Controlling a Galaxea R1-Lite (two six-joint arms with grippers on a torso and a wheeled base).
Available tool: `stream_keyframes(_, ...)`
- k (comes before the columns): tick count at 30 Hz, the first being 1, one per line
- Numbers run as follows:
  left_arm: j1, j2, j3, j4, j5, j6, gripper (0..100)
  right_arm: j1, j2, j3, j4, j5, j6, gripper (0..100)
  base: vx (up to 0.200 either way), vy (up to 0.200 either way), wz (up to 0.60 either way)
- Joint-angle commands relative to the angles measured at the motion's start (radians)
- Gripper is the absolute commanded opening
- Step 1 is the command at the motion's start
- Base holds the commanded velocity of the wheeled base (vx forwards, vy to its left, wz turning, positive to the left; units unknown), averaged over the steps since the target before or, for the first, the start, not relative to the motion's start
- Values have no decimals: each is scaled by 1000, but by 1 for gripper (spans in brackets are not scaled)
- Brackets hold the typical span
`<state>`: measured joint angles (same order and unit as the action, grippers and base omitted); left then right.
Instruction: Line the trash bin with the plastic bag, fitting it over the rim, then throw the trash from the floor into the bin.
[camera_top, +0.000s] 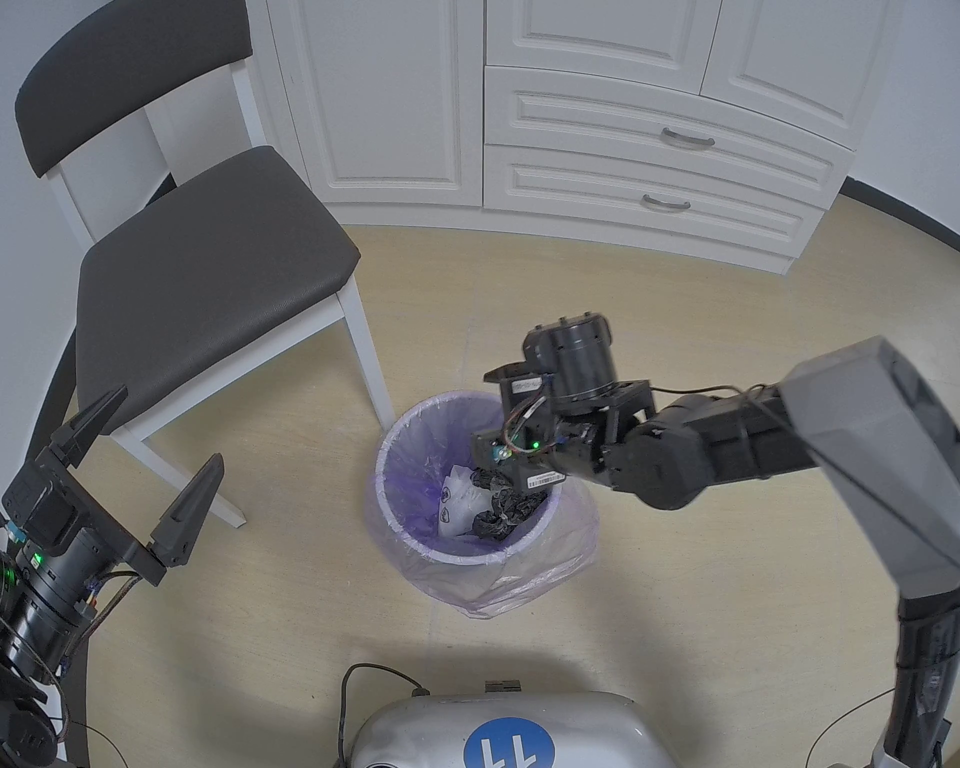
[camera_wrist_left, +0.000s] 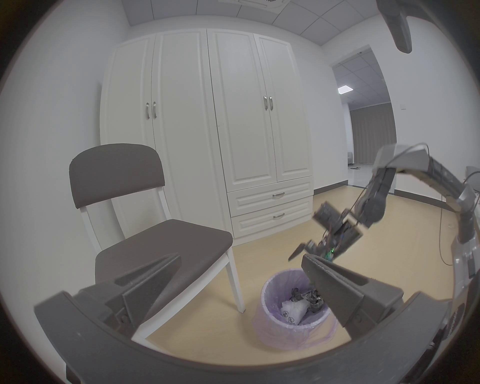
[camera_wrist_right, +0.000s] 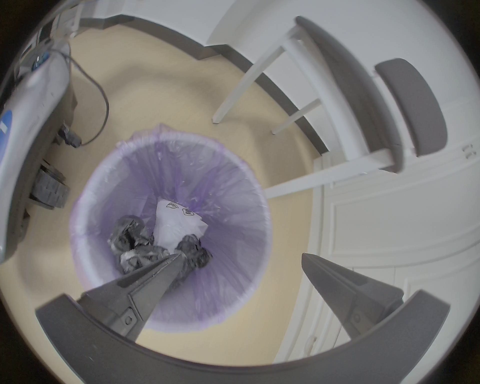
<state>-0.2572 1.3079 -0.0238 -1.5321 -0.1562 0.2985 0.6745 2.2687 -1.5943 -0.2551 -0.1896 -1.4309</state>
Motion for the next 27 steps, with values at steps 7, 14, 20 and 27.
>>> stream_keyframes(7, 59, -33, 24, 41, 40, -71, 100, -39, -765, 629, -193, -222, 607, 100, 0, 0, 0)
stream_keyframes(14, 81, -99, 22, 60, 49, -174, 100, -262, -1043, 850, -197, -228, 846, 100, 0, 0, 0)
stream_keyframes(20, 141, -110, 24, 63, 55, -248, 100, -358, -1204, 1040, -199, -217, 1161, 100, 0, 0, 0)
stream_keyframes(27, 145, -242, 22, 194, 119, -297, 100, -392, -1468, 1198, -191, -197, 1307, 100, 0, 0, 0)
